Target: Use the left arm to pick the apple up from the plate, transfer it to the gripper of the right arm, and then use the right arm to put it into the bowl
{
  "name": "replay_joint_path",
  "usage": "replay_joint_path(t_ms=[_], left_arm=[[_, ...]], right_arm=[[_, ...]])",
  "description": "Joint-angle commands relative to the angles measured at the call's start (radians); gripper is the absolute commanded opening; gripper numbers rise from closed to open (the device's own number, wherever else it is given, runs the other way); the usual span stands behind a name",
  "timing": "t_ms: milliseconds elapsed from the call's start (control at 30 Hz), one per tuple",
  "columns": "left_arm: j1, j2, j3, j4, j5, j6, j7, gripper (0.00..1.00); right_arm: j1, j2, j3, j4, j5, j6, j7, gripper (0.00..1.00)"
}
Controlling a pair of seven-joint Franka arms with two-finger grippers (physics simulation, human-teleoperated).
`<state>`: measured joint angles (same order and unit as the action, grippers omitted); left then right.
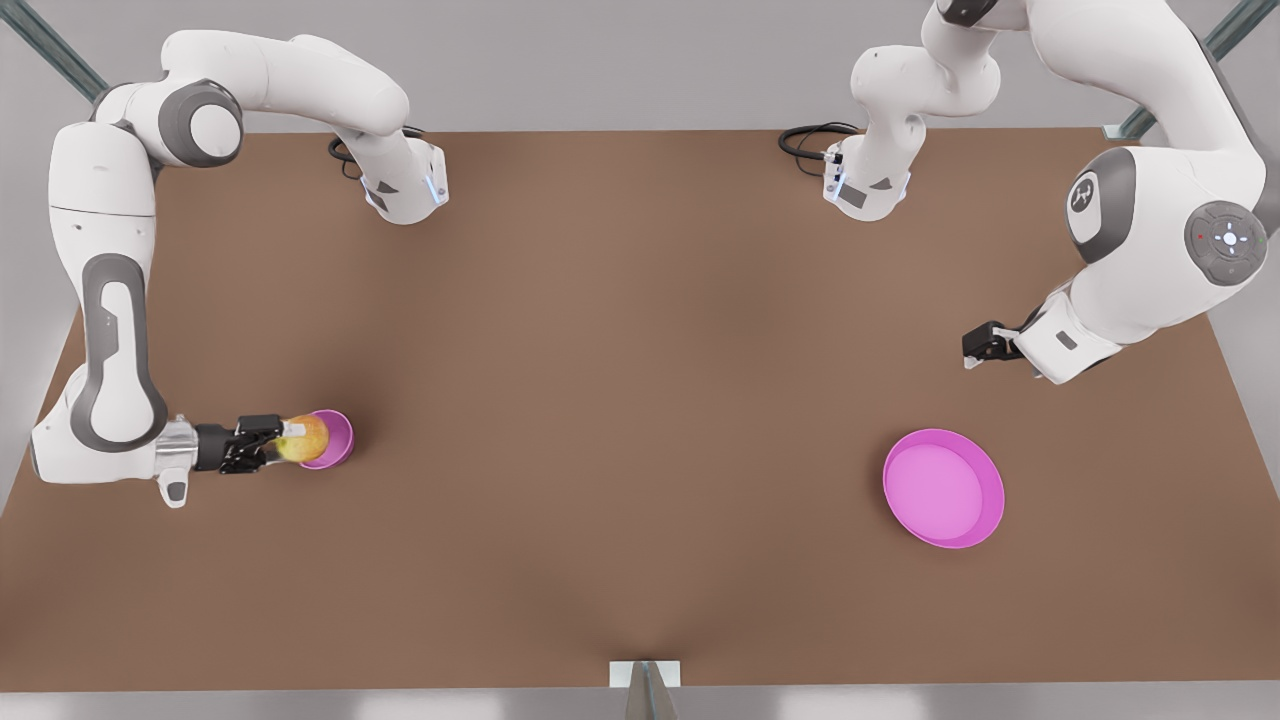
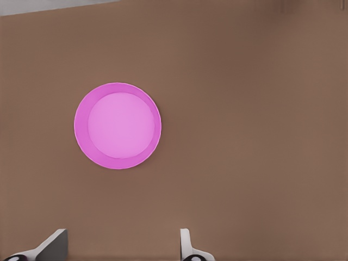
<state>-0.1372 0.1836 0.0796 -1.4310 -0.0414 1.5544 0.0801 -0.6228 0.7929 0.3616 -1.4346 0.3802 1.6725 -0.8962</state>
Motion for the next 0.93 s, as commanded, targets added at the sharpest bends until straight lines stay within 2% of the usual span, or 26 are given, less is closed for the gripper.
replay_joint_path(t_ms=[0, 133, 200, 267, 367, 400, 433, 467, 500, 567, 633, 733, 900], left_arm=[[0.001, -0.001, 0.002, 0.001, 0.0, 0.001, -0.034, 1.0], [0.001, -0.001, 0.002, 0.001, 0.002, 0.003, -0.033, 1.0], [-0.001, -0.001, 0.002, 0.001, 0.002, 0.003, -0.034, 1.0], [-0.002, -0.001, 0.002, 0.003, 0.006, 0.003, -0.034, 1.0], [0.002, 0.002, 0.002, 0.012, 0.003, -0.002, -0.036, 1.0], [0.033, 0.0, 0.005, 0.011, -0.023, -0.01, -0.031, 1.0], [0.047, 0.0, 0.006, 0.011, -0.021, -0.007, -0.031, 1.0], [0.041, -0.003, 0.005, 0.012, -0.017, -0.008, -0.031, 1.0], [0.042, -0.006, 0.005, 0.012, -0.017, -0.008, -0.031, 1.0], [0.044, -0.004, 0.005, 0.012, -0.017, -0.002, -0.031, 1.0], [0.042, -0.001, 0.005, 0.012, -0.017, -0.002, -0.033, 1.0], [0.042, 0.0, 0.005, 0.012, -0.015, -0.001, -0.031, 1.0], [0.042, 0.007, 0.005, 0.012, -0.014, 0.001, -0.031, 1.0]], right_arm=[[0.0, -0.001, 0.0, 0.0, -0.014, 0.018, -0.035, 0.97], [0.002, -0.004, 0.002, 0.013, -0.047, 0.013, 0.006, 0.97], [0.014, -0.041, 0.022, 0.15, -0.139, -0.086, 0.146, 0.97], [0.121, -0.188, 0.043, 0.255, -0.325, -0.149, 0.404, 1.0], [0.256, -0.372, 0.034, 0.26, -0.524, -0.143, 0.571, 1.0], [0.346, -0.452, -0.009, 0.231, -0.54, -0.149, 0.719, 1.0], [0.489, -0.564, -0.117, 0.114, -0.497, -0.129, 0.881, 1.0], [0.579, -0.605, -0.188, 0.077, -0.475, -0.123, 0.954, 1.0], [0.704, -0.635, -0.323, 0.036, -0.44, -0.091, 0.973, 1.0], [0.725, -0.744, -0.371, -0.135, -0.415, 0.024, 0.979, 1.0], [0.741, -0.735, -0.4, -0.13, -0.42, 0.023, 0.987, 1.0], [0.736, -0.682, -0.398, -0.089, -0.42, 0.021, 1.002, 1.0], [0.735, -0.681, -0.397, -0.084, -0.417, 0.019, 1.051, 1.0]])
